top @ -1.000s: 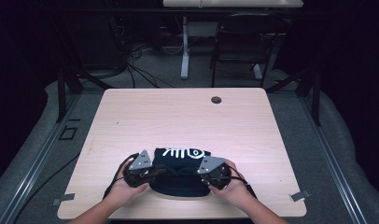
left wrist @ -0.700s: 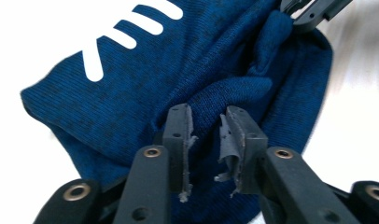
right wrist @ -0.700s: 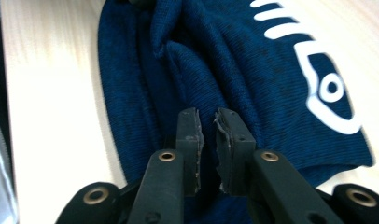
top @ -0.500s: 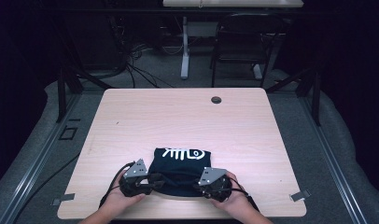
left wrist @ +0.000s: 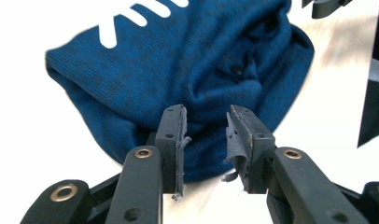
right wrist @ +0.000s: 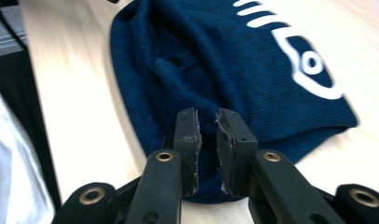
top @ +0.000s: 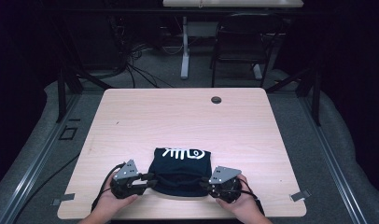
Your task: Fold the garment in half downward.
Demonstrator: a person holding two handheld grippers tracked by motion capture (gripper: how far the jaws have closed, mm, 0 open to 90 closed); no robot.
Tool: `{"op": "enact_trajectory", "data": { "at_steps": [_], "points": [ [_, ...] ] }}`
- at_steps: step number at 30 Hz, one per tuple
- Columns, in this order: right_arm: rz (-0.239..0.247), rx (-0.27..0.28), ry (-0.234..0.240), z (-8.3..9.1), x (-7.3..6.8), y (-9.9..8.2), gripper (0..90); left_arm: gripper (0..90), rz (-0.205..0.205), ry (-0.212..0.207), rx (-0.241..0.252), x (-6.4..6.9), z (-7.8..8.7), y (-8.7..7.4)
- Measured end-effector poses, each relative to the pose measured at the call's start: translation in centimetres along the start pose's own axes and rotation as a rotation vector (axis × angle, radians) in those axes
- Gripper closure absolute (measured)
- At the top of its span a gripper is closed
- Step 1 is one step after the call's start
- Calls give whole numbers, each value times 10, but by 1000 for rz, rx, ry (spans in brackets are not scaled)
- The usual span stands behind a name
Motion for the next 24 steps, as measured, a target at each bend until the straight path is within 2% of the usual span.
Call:
{"op": "enact_trajectory", "data": {
  "at_steps": [1,3,4,10,12,13,14,15,16,17,20,24],
  "points": [
    [-4,3,-10,0,2,1,794,693,-3,17,3,-4,2,4],
    [-9,8,-19,1,5,3,800,705,-2,25,8,-6,2,6],
    [-22,19,-39,0,9,7,807,705,5,39,20,-10,2,12],
    [-49,27,-79,-8,21,15,792,695,7,53,21,-18,-3,22],
    [-47,22,-78,-9,21,14,790,694,8,46,12,-18,-6,21],
    [-47,11,-55,-11,17,13,784,695,10,41,-1,-18,-7,19],
    [-47,11,-55,-11,17,13,784,695,8,37,-9,-17,-9,16],
    [-31,-8,-29,-12,12,10,775,696,8,30,-22,-16,-10,13],
    [-31,-8,-29,-12,12,10,775,696,8,27,-31,-15,-11,9],
    [-26,-31,-7,-15,7,4,763,694,9,24,-38,-13,-13,6],
    [-26,-63,-1,-21,4,-7,755,688,30,20,-54,-12,-17,-4],
    [-31,-81,1,-29,5,-13,754,687,31,34,-70,-16,-22,-7]
  ]
}}
Point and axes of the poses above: each handheld gripper's, and its own axes: z roughly backward along the jaws, y roughly out of its top, x roughly to its right, the point moved 8 cm from there along -z, roughly forward along the jaws, and after that the axes turned 9 degrees about -y, right-handed, at the moved point
